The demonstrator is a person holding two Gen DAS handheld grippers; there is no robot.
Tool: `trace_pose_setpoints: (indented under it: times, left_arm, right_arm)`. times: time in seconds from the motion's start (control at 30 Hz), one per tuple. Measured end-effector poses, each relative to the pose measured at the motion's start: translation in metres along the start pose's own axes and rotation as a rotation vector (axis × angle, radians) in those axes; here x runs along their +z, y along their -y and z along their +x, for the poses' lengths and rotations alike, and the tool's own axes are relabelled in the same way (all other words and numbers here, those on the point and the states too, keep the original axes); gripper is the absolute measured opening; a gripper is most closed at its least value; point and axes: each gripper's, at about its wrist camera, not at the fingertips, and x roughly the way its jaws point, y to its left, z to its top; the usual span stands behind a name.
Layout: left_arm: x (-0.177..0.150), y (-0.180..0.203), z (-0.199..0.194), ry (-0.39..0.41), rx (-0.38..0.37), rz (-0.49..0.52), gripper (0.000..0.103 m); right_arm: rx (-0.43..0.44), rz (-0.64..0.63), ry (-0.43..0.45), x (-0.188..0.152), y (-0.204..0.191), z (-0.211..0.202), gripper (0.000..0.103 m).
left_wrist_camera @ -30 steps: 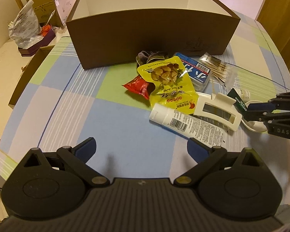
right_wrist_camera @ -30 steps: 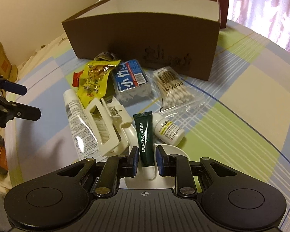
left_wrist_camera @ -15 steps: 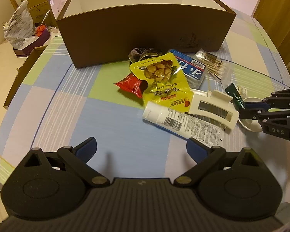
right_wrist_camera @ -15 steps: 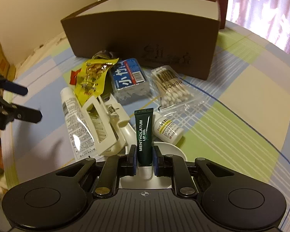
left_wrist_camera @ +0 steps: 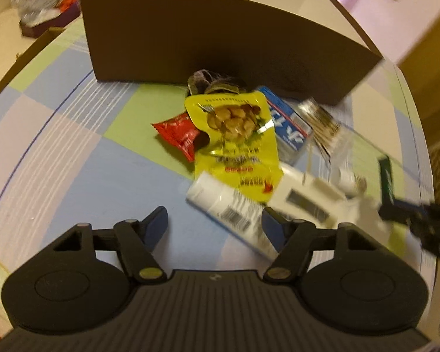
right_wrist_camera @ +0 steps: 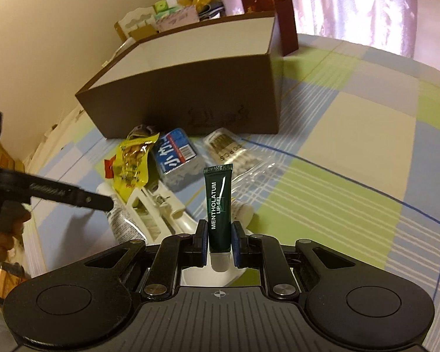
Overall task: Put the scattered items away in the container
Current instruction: 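Grasp the white lotion tube with the left gripper while the right holds the lip gel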
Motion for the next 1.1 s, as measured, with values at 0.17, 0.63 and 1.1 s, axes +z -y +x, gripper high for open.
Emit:
trace_pose_setpoints:
  times: [0.17,0.63,1.1]
  left_arm:
    - [0.013,0.002,0.014,-0.005,0.026,-0.038,0.064]
    - [-0.007,-0.02,0.01,0.041,0.124,0.251,0.009]
    - [-0.029,0.007,-0.034,0.07,-0.048,0.704,0.064]
  right_arm:
    - [-0.013,0.015,0.006,-0.001,0.004,-0.003,0.019]
    - [0.001,0.012,-0.004,-0.005,0.002,-0.003,0.019]
    - [-0.006,0.024,0.012,-0.007,0.005,-0.013,0.019]
